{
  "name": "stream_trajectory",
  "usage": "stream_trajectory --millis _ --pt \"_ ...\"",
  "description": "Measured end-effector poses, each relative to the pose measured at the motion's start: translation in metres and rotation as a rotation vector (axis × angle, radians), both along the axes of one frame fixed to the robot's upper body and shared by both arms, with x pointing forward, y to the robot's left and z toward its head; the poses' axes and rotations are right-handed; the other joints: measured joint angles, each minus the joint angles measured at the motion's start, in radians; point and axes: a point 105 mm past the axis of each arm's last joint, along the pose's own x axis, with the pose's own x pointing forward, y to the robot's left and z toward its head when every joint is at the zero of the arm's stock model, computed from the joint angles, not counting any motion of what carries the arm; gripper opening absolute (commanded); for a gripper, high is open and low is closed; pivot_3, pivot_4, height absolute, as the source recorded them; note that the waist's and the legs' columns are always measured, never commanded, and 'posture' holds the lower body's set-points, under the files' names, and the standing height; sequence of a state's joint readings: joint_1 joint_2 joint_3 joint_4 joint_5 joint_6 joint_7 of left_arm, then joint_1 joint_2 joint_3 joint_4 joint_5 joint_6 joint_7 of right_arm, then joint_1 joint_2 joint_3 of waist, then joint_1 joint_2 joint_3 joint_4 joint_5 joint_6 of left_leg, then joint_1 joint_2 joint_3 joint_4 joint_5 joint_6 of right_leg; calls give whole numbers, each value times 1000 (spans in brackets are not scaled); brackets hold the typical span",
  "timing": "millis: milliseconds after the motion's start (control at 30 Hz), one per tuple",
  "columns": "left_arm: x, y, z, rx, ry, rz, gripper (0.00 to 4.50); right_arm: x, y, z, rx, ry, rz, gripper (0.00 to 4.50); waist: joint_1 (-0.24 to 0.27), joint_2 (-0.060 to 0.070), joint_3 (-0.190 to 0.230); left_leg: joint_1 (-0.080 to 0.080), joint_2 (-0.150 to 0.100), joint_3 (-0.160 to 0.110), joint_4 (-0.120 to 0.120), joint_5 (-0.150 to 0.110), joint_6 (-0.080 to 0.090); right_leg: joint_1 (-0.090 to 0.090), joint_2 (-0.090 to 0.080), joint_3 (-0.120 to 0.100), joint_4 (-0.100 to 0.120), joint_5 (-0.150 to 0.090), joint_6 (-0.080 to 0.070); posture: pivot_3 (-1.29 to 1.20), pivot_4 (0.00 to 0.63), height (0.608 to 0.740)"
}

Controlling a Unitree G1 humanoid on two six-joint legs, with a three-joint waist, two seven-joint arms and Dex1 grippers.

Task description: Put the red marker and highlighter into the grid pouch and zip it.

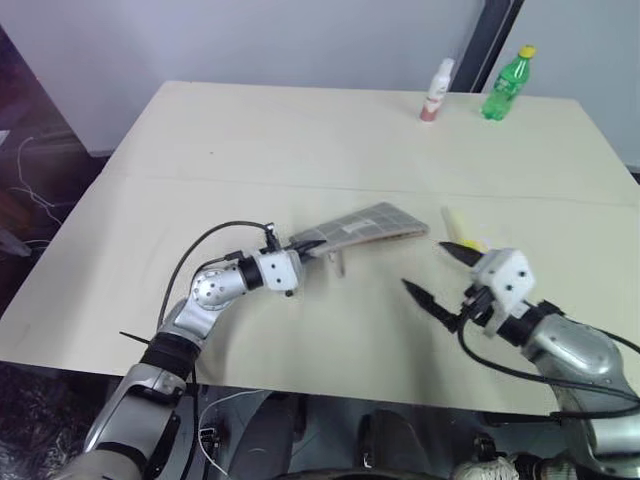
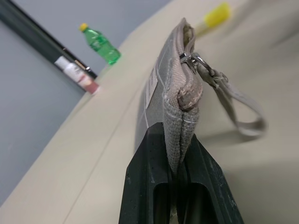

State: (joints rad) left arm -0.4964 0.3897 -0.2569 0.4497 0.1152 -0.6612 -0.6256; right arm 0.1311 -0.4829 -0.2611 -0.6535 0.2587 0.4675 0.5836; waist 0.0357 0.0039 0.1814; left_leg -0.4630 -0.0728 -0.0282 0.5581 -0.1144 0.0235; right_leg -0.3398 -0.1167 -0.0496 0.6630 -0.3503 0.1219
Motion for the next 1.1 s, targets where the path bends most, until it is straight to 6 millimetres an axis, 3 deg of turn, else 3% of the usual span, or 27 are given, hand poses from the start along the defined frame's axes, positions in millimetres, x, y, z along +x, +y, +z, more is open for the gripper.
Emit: stream_trajectory --millis 167,367,567,667,833,967,1100 --pt "5 0 8 -13 -6 -4 0 31 -27 12 27 -43 -272 4463 2 0 0 0 -1 1 -1 0 -1 -3 0 4 0 0 -1 0 150 740" --pt "6 1 6 -4 2 -5 0 65 -58 -28 58 220 -459 4463 3 0 0 -1 -1 2 -2 1 0 -4 0 3 0 1 2 0 150 740" --pt "3 5 5 5 -3 3 0 80 -80 -50 107 376 -541 4463 2 0 0 -1 -1 2 -1 1 0 -3 0 3 1 2 3 0 150 740" --pt "0 9 3 5 3 13 0 82 -85 -52 159 422 -540 3566 2 0 0 -1 -1 2 0 1 0 -3 0 3 1 2 3 0 150 740" --pt "0 8 6 -5 2 24 0 83 -86 -52 152 428 -536 980 2 0 0 -1 -1 1 1 1 0 -3 0 3 1 2 3 0 150 740" --pt "4 9 16 -124 86 36 0 81 -85 -42 136 367 -485 904 4 1 0 -2 -1 1 1 0 1 -4 0 3 1 2 3 0 150 740" --pt "5 10 24 -225 219 -1 0 63 -63 11 151 187 -216 904 0 1 0 -5 -1 1 1 1 3 -6 1 3 1 2 3 0 150 740"
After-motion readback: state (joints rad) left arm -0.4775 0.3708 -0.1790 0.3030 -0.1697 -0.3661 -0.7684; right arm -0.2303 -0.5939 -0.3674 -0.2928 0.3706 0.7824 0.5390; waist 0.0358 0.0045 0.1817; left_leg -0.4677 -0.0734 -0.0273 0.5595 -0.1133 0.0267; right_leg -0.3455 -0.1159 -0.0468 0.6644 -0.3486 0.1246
